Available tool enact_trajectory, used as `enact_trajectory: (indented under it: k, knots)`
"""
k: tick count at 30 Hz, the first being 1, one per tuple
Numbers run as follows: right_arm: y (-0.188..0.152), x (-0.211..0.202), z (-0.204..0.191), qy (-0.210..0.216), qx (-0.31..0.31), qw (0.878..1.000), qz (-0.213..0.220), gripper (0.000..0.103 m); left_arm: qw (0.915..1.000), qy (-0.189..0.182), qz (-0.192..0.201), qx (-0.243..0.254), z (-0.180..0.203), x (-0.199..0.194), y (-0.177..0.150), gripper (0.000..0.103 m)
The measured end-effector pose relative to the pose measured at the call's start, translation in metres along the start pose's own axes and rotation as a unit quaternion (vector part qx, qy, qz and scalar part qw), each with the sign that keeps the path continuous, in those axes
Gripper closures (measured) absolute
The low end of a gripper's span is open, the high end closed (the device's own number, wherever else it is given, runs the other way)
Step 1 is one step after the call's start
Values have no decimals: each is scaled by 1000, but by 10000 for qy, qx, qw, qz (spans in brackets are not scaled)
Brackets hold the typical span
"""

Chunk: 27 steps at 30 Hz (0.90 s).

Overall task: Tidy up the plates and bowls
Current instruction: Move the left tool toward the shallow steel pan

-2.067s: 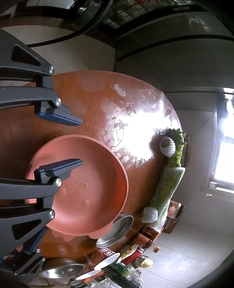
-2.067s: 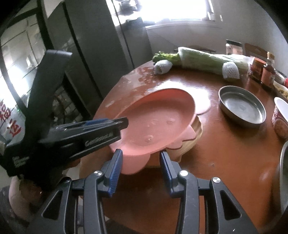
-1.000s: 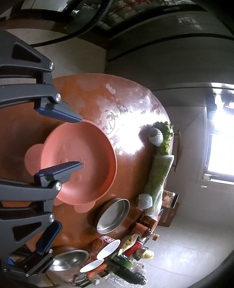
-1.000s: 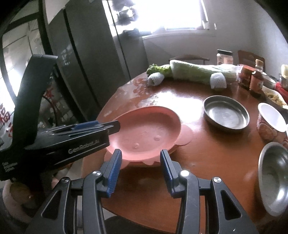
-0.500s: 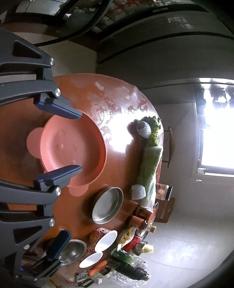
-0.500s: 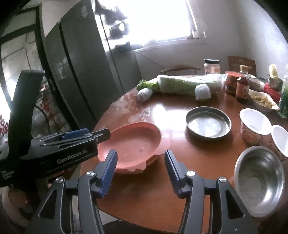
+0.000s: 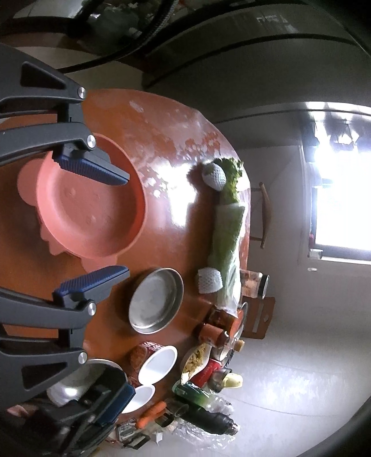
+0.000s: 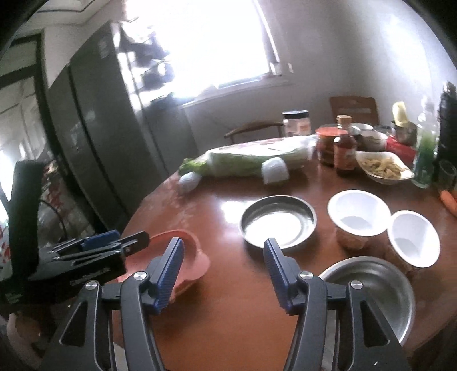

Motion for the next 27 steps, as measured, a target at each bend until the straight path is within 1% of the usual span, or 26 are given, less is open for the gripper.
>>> enact_trajectory:
  k: [4,13,21,26,27]
  knots:
    - [13,2,17,-85,200,9998,27,43,10000,-71,-20,43,8,6,13,44]
    - [40,13,39,-245,325,9991,-74,43,9997,-155,-118,120,25,28,43,44]
    - [53,37,59,-446,382,9976,-372,43,9991,-229,-288,218,44,56,62,44]
    - [57,57,70,-381,483,9958,-678,43,9983,-241,-493,216,52,80,67,44]
    - [56,63,72,-427,491,9952,-736,43,9980,-250,-546,215,53,85,67,44]
Point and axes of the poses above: each gripper's, at about its wrist camera, not at the fingertips, and x roughly the way its jaws point, z to its right, y to its top, the point moved 6 cm from there along x, roughly the way its jaws point, and after that the axes turned 5 degrees about x, right-handed, at the moved point
